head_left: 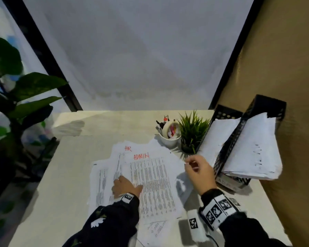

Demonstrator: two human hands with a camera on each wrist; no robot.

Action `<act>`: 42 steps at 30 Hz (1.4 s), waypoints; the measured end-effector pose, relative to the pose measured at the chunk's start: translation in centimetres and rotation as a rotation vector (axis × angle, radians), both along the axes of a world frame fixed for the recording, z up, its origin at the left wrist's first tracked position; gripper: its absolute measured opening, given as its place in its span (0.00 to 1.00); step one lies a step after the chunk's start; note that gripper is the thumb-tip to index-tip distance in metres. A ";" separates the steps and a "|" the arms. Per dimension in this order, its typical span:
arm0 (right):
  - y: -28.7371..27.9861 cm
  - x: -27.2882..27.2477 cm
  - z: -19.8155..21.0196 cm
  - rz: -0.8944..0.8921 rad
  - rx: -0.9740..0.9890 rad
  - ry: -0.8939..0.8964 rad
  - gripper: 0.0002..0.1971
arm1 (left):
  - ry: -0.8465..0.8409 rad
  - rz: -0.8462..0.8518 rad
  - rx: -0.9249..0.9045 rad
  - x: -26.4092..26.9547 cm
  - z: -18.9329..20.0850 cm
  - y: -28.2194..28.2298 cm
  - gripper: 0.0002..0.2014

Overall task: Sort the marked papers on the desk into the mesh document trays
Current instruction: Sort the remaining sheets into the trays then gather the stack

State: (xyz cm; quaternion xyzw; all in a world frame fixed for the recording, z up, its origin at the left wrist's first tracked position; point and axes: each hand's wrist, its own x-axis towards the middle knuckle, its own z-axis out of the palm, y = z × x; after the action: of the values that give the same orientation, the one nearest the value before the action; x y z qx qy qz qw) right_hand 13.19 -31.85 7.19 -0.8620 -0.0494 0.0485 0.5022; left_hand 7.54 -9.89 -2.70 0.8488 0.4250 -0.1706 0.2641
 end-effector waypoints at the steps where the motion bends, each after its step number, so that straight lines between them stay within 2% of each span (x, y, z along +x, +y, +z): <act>1: 1.0 -0.5 -2.1 0.018 -0.013 0.174 0.08 | 0.009 0.047 -0.014 -0.3 -0.3 0.4 0.50; 3: 2.4 -1.4 -5.8 0.064 -0.083 0.402 0.16 | -0.009 0.084 -0.035 -0.6 -0.9 0.9 0.52; 6: 3.7 -2.7 -8.6 0.078 -0.145 0.604 0.29 | -0.033 0.132 -0.154 -0.6 -1.3 1.8 0.51; 7: 4.0 -3.0 -9.1 0.054 -0.151 0.620 0.31 | -0.052 0.130 -0.187 -0.6 -1.4 2.1 0.45; 10: 4.2 -3.3 -10.2 -0.015 -0.090 0.644 0.33 | -0.157 0.017 -0.173 -1.3 -1.2 2.9 0.19; 13: 4.1 -2.8 -10.2 -0.115 0.047 0.706 0.34 | -0.276 -0.056 -0.186 -2.0 -0.6 3.3 0.08; 14: 3.9 -2.5 -10.0 -0.144 0.078 0.701 0.34 | -0.327 -0.058 -0.192 -2.2 -0.4 3.3 0.07; 16: 3.5 -2.1 -9.5 -0.176 0.134 0.678 0.33 | -0.445 -0.020 -0.252 -2.7 0.2 3.0 0.13; 18: 3.2 -1.8 -8.6 -0.176 0.303 0.696 0.33 | -0.554 0.018 -0.368 -3.3 1.3 2.2 0.22; 19: 3.0 -1.7 -8.1 -0.161 0.404 0.714 0.32 | -0.585 0.001 -0.410 -3.3 1.9 1.8 0.23; 20: 2.8 -1.6 -7.3 -0.156 0.445 0.710 0.27 | -0.604 -0.032 -0.441 -3.3 2.7 1.4 0.24; 21: 2.8 -1.3 -6.2 -0.180 0.478 0.722 0.19 | -0.616 -0.074 -0.468 -3.1 3.5 1.0 0.23; 22: 2.5 -1.0 -5.1 -0.190 0.523 0.702 0.11 | -0.627 -0.122 -0.490 -2.8 4.4 0.6 0.21; 23: 2.1 -0.7 -4.6 -0.170 0.531 0.661 0.11 | -0.643 -0.175 -0.496 -2.4 5.4 0.2 0.19; 24: 1.6 -0.3 -3.7 -0.121 0.469 0.575 0.15 | -0.672 -0.225 -0.488 -1.9 6.4 -0.1 0.18; 26: 0.2 0.3 -2.8 -0.134 0.363 0.458 0.22 | -0.727 -0.265 -0.484 -0.9 8.2 -0.6 0.16; 27: -0.5 0.7 -2.6 -0.163 0.350 0.450 0.23 | -0.743 -0.284 -0.518 -0.4 9.0 -0.8 0.15; 28: -1.2 1.1 -2.0 -0.198 0.327 0.426 0.20 | -0.742 -0.342 -0.557 0.0 9.9 -1.0 0.17; 30: -2.8 1.8 -0.9 -0.220 0.270 0.357 0.14 | -0.682 -0.558 -0.589 0.9 11.5 -1.5 0.26; 32: -4.2 2.4 0.9 -0.198 0.222 0.300 0.17 | -0.658 -0.767 -0.551 1.8 13.0 -2.4 0.29; 33: -4.8 2.5 1.9 -0.174 0.217 0.280 0.17 | -0.680 -0.826 -0.520 2.2 13.8 -3.2 0.28; 35: -6.2 2.8 4.1 -0.166 0.253 0.215 0.11 | -0.724 -0.831 -0.487 3.1 15.5 -4.9 0.17; 37: -8.1 3.3 5.9 -0.290 0.196 0.067 0.07 | -0.805 -0.808 -0.403 4.3 17.0 -6.4 0.17; 39: -10.6 3.7 7.0 -0.520 -0.039 -0.132 0.16 | -0.883 -0.760 -0.367 5.4 18.8 -7.8 0.19; 40: -11.8 3.9 7.4 -0.644 -0.152 -0.164 0.24 | -0.924 -0.742 -0.368 6.0 19.6 -8.5 0.18; 42: -14.2 4.3 7.5 -0.792 -0.253 -0.028 0.40 | -0.991 -0.732 -0.365 6.9 20.9 -9.9 0.16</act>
State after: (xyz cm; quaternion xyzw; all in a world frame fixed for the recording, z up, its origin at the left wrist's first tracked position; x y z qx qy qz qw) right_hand 17.52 -46.01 14.69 -0.8698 0.2855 -0.1547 0.3715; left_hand 14.46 -19.84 18.15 0.8585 -0.1005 0.0932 0.4942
